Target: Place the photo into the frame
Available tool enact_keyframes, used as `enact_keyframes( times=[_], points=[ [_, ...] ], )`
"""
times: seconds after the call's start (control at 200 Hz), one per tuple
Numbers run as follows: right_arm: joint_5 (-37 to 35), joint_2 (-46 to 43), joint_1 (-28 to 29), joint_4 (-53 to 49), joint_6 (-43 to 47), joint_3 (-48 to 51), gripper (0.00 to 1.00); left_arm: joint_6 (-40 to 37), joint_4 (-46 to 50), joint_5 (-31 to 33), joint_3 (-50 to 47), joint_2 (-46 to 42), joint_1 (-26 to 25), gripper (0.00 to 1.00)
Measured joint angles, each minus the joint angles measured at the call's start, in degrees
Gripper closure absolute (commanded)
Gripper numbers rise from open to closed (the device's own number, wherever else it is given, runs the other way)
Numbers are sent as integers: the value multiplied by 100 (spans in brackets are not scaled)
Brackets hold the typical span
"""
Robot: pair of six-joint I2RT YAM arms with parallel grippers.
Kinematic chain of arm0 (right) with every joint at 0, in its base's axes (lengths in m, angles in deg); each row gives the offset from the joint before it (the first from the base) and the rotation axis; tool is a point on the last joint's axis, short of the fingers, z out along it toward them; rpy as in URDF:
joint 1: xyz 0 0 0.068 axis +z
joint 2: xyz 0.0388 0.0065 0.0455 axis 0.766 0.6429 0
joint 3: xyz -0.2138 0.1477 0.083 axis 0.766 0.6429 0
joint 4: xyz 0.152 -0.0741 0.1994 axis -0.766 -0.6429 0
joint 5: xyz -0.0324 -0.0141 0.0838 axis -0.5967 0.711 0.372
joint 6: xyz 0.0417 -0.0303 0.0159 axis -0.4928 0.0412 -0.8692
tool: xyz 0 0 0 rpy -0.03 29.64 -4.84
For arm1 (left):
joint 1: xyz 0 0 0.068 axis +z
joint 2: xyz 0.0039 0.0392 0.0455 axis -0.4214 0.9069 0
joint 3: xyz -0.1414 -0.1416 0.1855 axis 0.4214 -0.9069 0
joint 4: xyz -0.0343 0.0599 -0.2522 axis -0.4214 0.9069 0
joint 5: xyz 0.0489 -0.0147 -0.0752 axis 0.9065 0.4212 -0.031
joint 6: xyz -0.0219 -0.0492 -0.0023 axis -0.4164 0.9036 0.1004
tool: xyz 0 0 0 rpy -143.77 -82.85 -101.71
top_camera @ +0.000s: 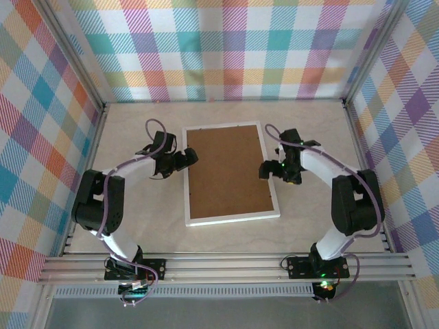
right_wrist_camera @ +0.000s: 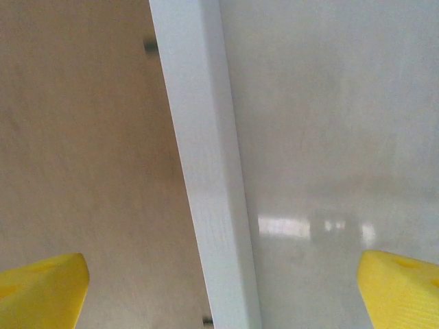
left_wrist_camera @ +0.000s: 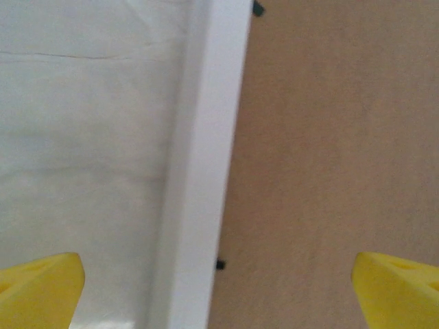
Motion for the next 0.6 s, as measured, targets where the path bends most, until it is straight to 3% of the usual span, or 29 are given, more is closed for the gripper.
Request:
enact_keyframes(
  times=[0.335,0.6],
  points=[
    [706,-444,254,111,-31,837,0,151,-730,-313,-55,407,-208,2],
    [835,-595,774,282,-437,1084,0,155,-72,-247,699,861,-273,3]
  ],
)
